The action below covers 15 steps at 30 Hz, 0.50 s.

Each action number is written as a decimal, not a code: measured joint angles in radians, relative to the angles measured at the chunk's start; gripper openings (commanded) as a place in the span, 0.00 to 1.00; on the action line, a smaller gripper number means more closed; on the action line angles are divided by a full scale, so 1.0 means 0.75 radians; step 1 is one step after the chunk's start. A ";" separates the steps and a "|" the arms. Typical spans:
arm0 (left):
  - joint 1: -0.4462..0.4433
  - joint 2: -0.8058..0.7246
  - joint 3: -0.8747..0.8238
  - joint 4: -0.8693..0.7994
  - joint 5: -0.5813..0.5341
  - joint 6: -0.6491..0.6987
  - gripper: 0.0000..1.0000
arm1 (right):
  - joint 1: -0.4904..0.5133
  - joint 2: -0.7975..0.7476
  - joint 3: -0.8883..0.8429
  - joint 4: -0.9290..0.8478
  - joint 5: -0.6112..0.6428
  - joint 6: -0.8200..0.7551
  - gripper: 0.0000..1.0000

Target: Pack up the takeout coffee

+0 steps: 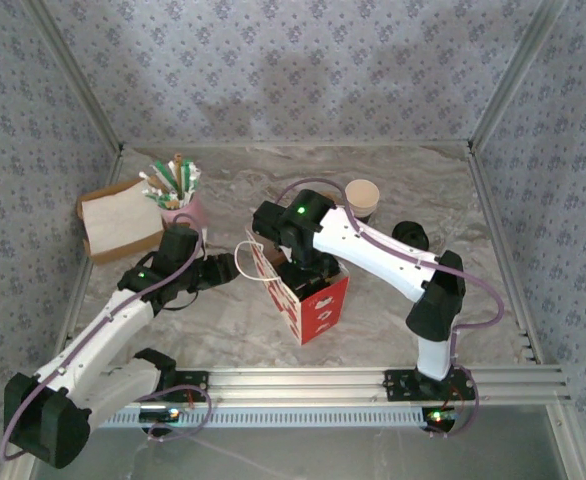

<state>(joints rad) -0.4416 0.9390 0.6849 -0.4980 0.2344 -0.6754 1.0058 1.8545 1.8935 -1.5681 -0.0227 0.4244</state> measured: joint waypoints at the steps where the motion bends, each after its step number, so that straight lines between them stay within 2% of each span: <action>1: 0.000 0.000 0.000 0.000 0.000 0.000 0.56 | 0.000 0.000 -0.001 0.002 0.000 0.000 0.64; 15: -0.007 0.000 0.000 0.000 -0.005 -0.001 0.56 | 0.001 -0.002 -0.014 0.007 0.000 0.000 0.64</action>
<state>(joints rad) -0.4469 0.9390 0.6849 -0.4980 0.2306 -0.6758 1.0065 1.8530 1.8828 -1.5631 -0.0227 0.4244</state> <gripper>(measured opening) 0.558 0.650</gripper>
